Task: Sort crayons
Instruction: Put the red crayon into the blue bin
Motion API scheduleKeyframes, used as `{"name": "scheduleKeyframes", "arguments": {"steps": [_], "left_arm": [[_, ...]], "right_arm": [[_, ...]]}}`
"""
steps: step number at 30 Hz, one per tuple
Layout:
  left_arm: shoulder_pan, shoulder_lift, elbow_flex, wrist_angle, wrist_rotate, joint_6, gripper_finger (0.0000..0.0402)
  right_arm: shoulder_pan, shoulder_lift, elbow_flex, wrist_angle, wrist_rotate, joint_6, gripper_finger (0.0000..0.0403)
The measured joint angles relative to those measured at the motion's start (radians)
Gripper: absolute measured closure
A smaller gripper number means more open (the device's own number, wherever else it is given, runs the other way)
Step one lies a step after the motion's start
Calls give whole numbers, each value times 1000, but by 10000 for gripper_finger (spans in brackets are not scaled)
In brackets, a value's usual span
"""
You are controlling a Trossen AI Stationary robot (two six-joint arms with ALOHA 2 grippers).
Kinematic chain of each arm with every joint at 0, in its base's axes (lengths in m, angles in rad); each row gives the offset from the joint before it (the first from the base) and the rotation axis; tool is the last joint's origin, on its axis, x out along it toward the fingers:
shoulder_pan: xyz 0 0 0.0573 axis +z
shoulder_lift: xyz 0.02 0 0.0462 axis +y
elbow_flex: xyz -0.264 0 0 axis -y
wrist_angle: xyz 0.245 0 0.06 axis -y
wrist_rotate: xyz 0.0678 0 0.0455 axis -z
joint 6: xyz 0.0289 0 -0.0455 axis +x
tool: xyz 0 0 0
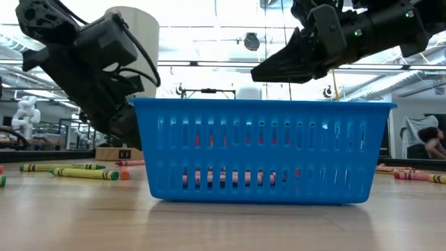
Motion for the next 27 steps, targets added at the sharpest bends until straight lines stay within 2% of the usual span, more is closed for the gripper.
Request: {"name": "scheduleKeyframes", "arguments": {"steps": [7,15,18,25,27], "left_arm": [[-1,95,0,76,5,-9,203],[11,160,3,77,6,-96,213],[9,174,3,79,19,-111,248],[-14,179,3,88,19,-100,377],[-19,180,2,98,11,-98,392]], "right_arm": [[0,0,0,-12,0,3,266],[0,0,0,-36,-2,26,266],[0,0,0,-48,-2,38,266],[14,0,0,-32,-1,44,266],[16,0,0,-30,-1,43,266]]}}
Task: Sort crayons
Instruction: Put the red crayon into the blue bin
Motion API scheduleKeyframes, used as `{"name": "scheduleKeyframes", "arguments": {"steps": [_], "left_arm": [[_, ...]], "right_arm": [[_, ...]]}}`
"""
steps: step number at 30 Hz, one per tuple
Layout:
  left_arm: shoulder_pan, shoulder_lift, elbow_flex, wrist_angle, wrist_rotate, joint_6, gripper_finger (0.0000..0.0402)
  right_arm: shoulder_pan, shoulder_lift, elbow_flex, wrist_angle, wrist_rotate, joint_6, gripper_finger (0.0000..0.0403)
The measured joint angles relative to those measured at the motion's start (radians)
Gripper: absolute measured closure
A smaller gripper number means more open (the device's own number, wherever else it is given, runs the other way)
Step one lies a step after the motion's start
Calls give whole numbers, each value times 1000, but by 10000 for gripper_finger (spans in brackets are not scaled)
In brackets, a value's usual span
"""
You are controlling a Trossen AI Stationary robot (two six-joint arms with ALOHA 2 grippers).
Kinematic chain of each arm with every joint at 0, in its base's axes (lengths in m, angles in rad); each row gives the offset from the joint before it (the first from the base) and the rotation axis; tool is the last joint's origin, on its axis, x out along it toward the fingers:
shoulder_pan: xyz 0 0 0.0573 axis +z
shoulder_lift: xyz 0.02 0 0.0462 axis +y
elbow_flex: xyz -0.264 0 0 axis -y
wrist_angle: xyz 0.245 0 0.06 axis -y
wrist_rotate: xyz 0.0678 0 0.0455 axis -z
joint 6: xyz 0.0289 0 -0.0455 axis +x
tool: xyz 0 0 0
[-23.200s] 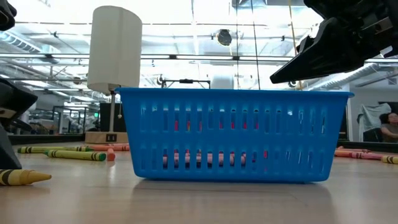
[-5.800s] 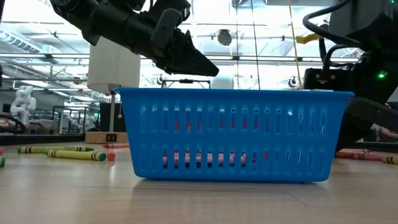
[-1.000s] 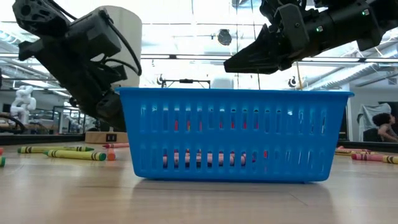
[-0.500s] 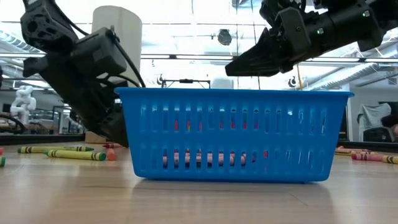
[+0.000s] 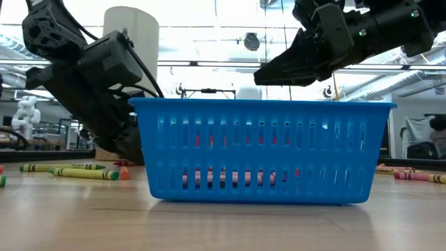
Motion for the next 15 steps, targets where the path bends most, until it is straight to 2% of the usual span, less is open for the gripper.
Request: {"name": "scheduleKeyframes", "arguments": {"steps": [4,9,15], "left_arm": [[-10,1,-1,4,-12,1,382],[-33,-14,0,15,-10,50,389],[-80,-102,27,20,24,159,393]], "right_arm": [[0,0,0,6,1,6,266],[3,0,0,5,1,15,266],[13,0,0,5,2,37,266]]}}
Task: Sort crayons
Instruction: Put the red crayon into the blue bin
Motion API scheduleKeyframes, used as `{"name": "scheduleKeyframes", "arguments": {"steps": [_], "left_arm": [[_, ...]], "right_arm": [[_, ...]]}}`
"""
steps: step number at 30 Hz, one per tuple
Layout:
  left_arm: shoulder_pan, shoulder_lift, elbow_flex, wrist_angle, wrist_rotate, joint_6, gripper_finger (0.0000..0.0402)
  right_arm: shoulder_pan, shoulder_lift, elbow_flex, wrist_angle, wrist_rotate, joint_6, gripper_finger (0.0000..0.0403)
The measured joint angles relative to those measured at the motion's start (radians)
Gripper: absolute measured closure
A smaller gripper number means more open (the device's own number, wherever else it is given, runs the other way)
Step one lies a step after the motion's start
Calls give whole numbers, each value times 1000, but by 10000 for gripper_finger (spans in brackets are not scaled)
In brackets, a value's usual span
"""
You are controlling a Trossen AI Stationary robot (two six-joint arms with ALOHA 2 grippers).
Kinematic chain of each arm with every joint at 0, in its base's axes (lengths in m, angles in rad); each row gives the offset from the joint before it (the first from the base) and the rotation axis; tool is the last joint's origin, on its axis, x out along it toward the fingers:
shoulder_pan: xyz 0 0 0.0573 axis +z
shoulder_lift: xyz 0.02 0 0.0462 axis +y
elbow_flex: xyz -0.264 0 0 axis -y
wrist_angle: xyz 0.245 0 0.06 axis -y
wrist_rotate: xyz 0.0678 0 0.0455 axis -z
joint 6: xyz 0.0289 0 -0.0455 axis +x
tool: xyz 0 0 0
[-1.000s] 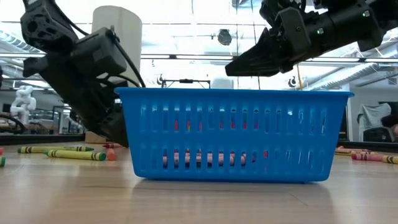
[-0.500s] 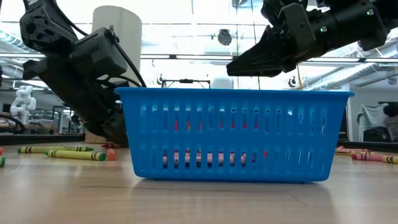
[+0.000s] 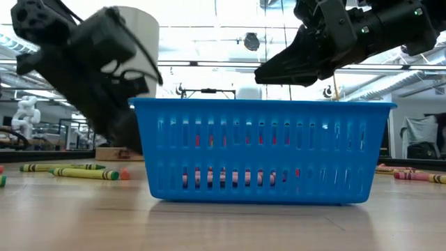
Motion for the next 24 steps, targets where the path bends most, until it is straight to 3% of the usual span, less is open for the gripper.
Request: {"name": "scheduleKeyframes", "arguments": {"steps": [12,24], "left_arm": [[-127,-192,94,10,13,389,395],[-236,-202,159,122,24,859,395]], "right_arm": [[0,0,0,-8,1,5,266],[0,0,0,-16,1,31,266]]}}
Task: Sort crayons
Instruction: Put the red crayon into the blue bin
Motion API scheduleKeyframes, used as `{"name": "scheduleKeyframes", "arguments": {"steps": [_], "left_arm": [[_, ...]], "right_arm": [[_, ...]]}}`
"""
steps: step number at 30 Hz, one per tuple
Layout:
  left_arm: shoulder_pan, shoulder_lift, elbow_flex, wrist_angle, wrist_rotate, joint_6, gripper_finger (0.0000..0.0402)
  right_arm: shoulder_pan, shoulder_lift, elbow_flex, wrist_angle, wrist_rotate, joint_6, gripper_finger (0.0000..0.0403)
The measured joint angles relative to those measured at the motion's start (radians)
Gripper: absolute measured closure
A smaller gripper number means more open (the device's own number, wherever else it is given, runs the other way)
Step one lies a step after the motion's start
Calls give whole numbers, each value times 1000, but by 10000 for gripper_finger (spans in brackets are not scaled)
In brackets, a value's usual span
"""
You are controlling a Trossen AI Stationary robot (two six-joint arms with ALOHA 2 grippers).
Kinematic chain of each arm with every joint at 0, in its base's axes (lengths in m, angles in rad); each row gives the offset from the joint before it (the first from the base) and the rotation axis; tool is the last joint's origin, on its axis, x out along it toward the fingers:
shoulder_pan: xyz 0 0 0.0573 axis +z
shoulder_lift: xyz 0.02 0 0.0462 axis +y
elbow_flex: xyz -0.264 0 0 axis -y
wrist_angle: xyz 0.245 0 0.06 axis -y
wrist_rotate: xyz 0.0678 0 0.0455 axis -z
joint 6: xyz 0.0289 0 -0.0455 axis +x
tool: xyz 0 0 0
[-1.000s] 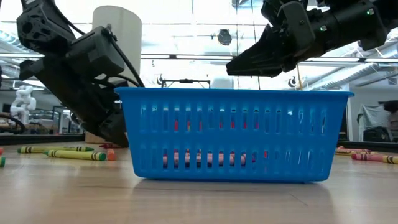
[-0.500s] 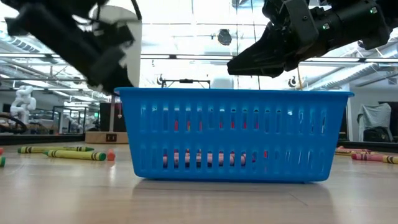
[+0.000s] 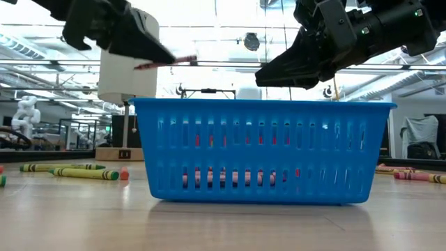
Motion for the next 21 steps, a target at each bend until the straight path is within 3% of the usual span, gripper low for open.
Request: {"name": "scheduleKeyframes", "arguments": {"steps": [11,21], "left_arm": [[-75,0,2,45,1,488,395],[-81,0,2,74,1,550,382]], "right_arm": [[0,0,0,1,0,0,266],[-1,0,0,0,0,0,266]]}}
